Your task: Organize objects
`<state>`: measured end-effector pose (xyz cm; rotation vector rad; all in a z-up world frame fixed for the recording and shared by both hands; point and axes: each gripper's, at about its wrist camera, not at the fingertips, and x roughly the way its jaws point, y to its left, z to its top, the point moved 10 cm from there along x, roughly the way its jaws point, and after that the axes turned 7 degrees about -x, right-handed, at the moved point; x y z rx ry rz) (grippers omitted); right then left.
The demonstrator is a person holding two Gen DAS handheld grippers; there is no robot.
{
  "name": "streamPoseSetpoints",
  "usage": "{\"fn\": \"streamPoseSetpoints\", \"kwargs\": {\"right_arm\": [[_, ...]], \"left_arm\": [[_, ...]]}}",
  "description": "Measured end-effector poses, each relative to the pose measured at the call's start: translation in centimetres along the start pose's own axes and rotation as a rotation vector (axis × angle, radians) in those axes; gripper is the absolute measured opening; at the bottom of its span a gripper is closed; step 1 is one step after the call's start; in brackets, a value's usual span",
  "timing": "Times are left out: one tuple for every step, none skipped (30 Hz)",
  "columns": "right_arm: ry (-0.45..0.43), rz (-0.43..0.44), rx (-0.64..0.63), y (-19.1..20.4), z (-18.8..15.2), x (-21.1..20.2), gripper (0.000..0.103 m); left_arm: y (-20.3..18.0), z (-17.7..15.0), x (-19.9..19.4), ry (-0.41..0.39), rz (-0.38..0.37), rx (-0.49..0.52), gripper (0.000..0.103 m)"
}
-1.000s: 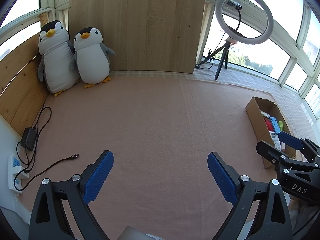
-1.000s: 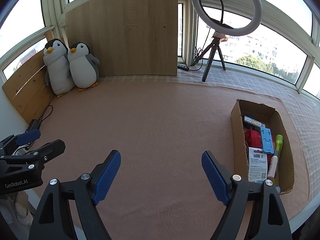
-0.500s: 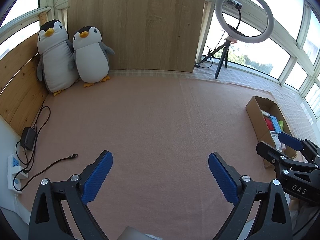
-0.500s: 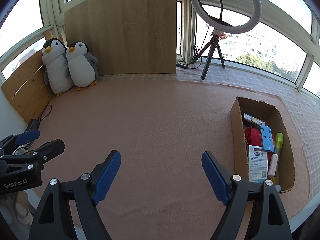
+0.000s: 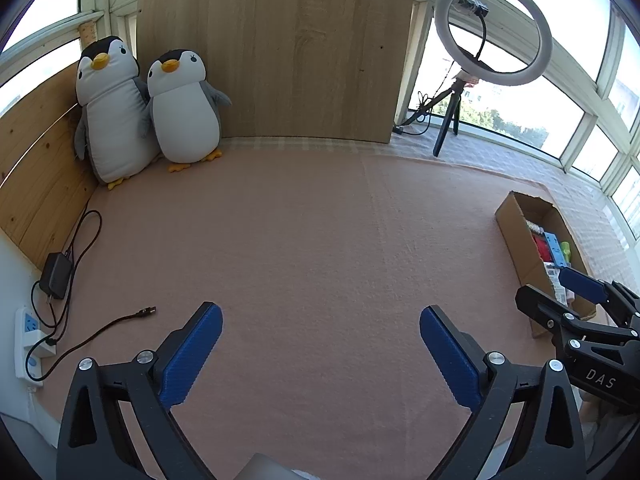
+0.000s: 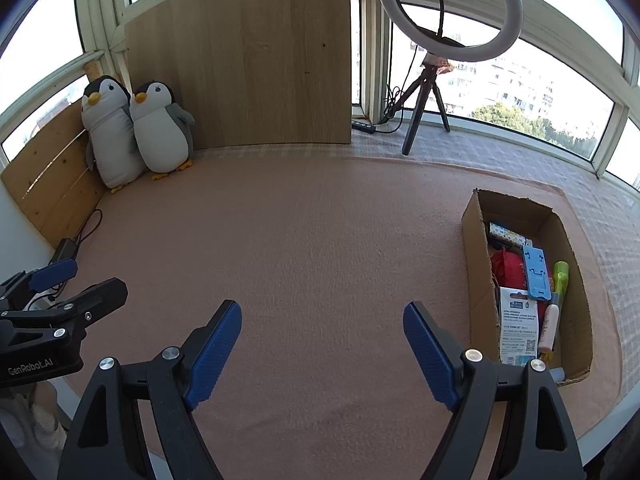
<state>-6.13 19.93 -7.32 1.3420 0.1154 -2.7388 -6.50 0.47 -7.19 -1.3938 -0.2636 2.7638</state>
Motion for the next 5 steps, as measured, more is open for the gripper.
{"fn": "streamPoseSetpoints", "kwargs": {"right_arm": [[0.0, -0.001, 0.001, -0.02, -0.04, 0.04, 0.08], [0.003, -0.002, 0.001, -0.03, -0.07, 0.15, 0.08], [0.006, -0.003, 0.001, -0.05, -0.14, 0.28, 0.08], [0.009, -0.002, 0.002, -0.05, -0.21, 0.43, 0.08], [0.009, -0.002, 0.002, -0.05, -0.21, 0.43, 0.08]], "left_arm": [[0.05, -0.04, 0.09, 0.002, -0.001, -0.001, 0.101], [0.08, -0.09, 0.21, 0.005, -0.002, -0.001, 0.101], [0.14, -0.14, 0.39, 0.009, -0.001, 0.0, 0.102], [0.19, -0.22, 0.54, 0.012, -0.001, 0.0, 0.102], [0.24, -0.3, 0.69, 0.016, -0.001, -0.001, 0.102]]}}
